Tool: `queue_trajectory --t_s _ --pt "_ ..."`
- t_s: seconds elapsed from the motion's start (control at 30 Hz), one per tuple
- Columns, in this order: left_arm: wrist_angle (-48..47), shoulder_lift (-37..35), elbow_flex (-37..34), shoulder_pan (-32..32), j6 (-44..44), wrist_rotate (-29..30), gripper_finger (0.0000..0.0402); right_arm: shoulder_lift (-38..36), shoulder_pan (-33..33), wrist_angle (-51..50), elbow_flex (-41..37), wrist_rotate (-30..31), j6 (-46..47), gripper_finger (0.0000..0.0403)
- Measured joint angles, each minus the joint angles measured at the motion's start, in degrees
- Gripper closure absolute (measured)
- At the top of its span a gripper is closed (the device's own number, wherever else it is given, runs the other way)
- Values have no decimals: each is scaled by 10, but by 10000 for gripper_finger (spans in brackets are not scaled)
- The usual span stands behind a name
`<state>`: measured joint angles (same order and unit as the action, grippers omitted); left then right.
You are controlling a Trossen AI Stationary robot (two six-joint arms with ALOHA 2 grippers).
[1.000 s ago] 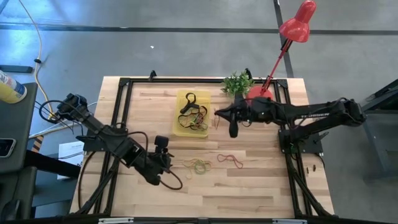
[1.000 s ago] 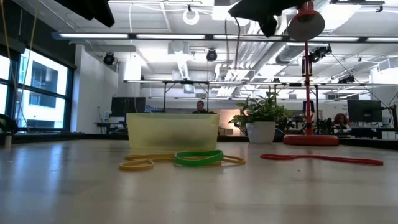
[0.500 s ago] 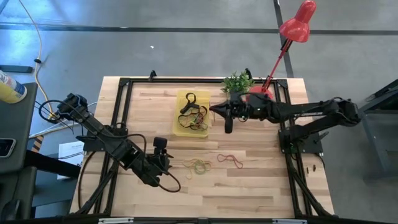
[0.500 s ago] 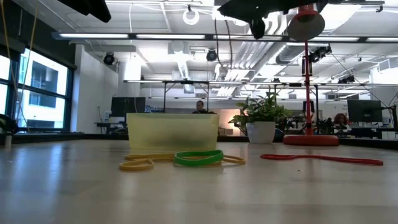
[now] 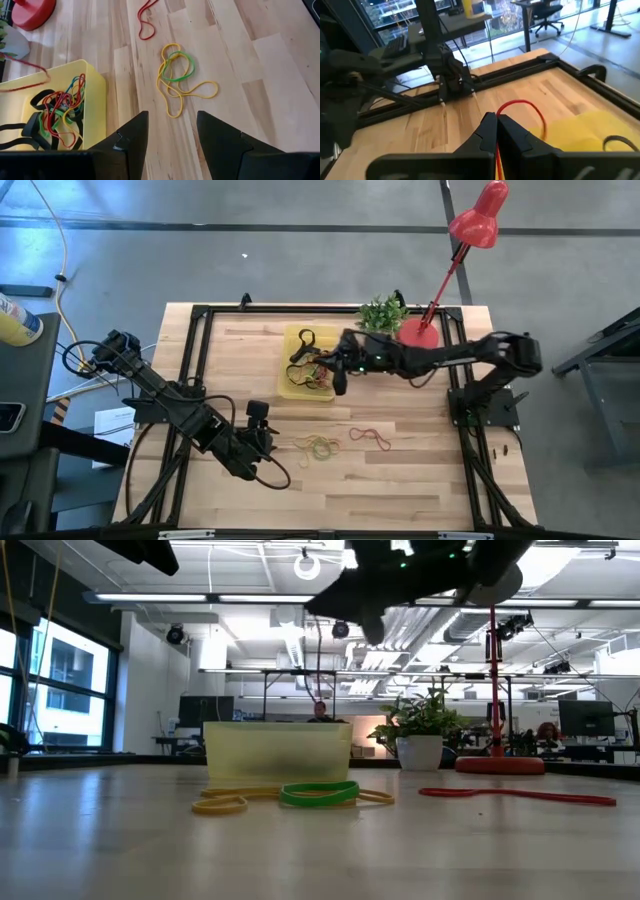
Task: Pick and place rubber bands into bin
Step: Put the red rubber band into the yellow bin, then put the yellow rubber band into the yellow bin
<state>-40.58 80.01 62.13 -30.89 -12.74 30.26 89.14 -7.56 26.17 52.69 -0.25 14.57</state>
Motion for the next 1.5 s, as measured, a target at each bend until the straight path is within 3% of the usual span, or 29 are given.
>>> queue_trajectory --t_s 0.3,0.53,0.63,0.9,1.03,1.5 --pt "0 0 0 0 3 0 245 106 -30 -44 95 -46 19 403" --pt "0 0 0 0 3 2 245 135 -47 -125 130 -61 52 397" --pt "-1 0 0 0 5 8 245 134 -54 -133 131 -85 59 373" --pt "-4 0 0 0 7 22 245 133 -60 -140 130 -125 96 242" --pt "-5 0 0 0 7 23 245 133 -58 -140 130 -137 93 198" --pt "-12 0 0 1 7 21 245 65 30 -174 130 -187 -57 183"
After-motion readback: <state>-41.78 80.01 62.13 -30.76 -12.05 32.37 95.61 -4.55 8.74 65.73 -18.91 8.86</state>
